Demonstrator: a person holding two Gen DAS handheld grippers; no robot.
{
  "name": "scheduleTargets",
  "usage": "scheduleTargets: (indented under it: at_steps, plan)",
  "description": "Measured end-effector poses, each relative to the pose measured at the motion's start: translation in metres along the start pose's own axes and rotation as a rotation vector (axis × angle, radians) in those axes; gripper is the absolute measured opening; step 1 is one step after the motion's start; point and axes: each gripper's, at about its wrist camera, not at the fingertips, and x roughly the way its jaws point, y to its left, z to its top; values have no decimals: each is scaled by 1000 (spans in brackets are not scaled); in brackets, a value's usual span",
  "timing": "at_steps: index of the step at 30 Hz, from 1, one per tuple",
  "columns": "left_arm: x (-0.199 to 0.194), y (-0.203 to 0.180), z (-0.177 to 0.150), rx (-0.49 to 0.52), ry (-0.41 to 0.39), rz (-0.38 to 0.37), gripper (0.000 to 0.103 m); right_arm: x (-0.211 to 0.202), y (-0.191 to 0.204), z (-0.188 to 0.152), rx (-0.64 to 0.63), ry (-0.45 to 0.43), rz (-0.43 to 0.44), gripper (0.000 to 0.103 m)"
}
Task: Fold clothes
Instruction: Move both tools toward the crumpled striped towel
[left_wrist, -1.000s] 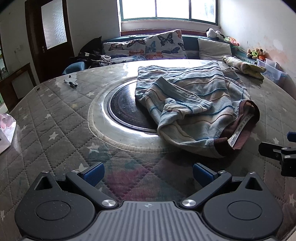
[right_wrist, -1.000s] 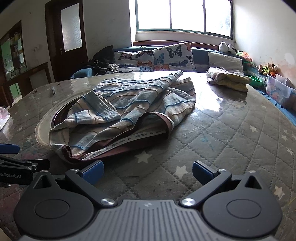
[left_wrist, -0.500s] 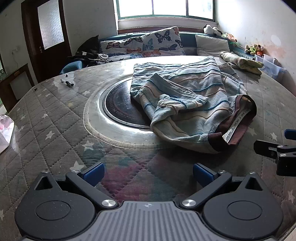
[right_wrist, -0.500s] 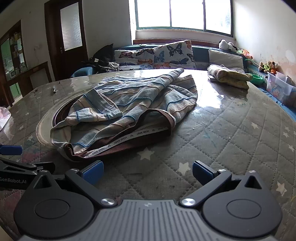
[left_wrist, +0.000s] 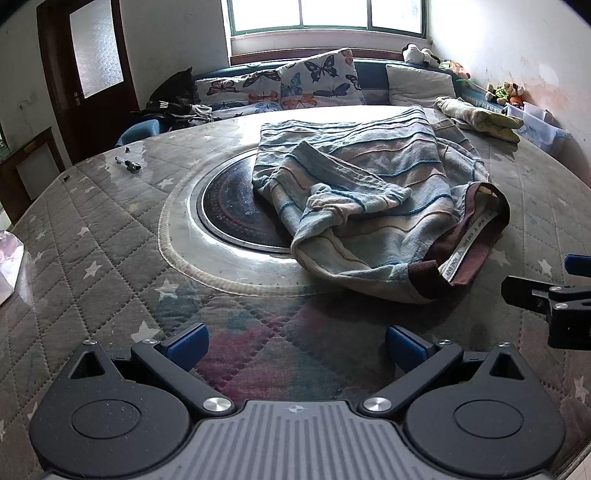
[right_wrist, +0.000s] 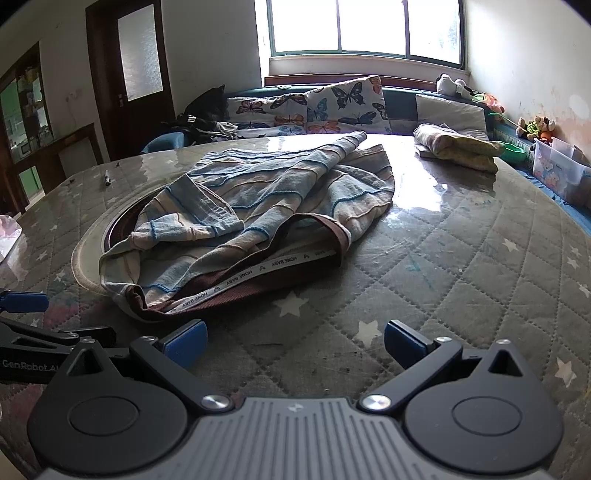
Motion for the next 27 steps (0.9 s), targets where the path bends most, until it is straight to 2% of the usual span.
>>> scheduleTargets:
  at_steps: [27]
  plan:
    - [10,3,15,-6,12,-3,103,16,4,9,-10,32,25,103]
